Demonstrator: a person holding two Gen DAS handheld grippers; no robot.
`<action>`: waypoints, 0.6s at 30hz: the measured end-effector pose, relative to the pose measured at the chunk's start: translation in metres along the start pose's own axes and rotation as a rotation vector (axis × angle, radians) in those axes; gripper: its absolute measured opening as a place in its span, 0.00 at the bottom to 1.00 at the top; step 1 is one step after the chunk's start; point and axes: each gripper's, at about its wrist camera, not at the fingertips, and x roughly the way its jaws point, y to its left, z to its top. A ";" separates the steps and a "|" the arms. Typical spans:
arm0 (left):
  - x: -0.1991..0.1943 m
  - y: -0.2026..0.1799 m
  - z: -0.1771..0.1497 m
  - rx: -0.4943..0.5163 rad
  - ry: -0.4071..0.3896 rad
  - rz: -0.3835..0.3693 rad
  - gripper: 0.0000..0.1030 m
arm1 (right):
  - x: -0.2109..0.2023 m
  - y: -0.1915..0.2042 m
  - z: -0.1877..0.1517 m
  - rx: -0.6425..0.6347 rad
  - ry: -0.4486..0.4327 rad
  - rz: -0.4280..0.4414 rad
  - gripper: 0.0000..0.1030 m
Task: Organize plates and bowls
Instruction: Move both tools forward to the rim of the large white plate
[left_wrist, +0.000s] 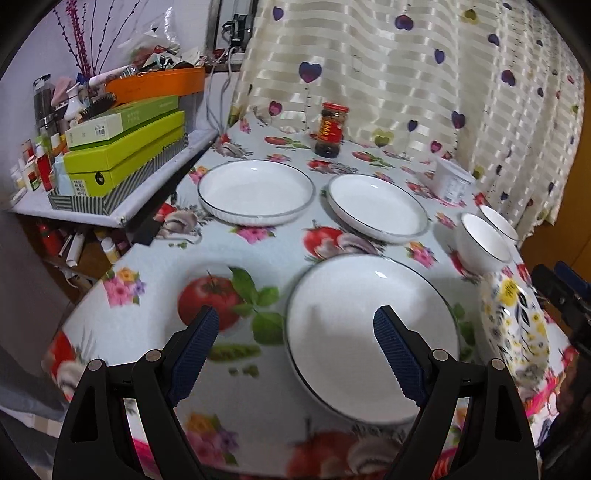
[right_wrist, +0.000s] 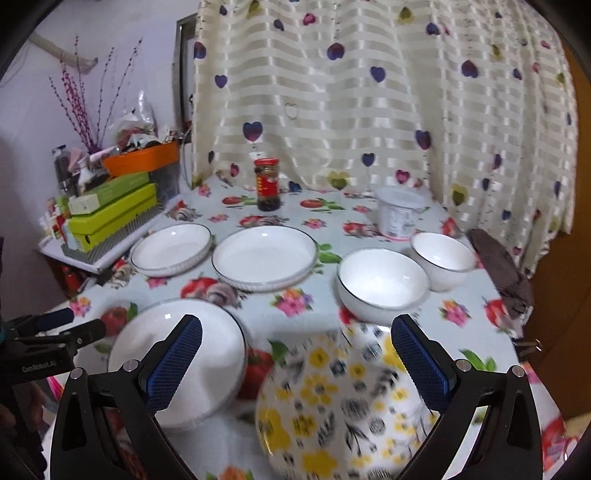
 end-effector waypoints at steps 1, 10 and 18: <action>0.003 0.003 0.004 -0.004 0.000 0.005 0.84 | 0.007 0.001 0.007 0.001 0.008 0.007 1.00; 0.036 0.038 0.046 -0.070 0.008 0.034 0.84 | 0.071 0.017 0.051 -0.039 0.069 0.080 0.92; 0.068 0.070 0.072 -0.109 0.032 0.116 0.83 | 0.126 0.042 0.077 -0.133 0.113 0.099 0.77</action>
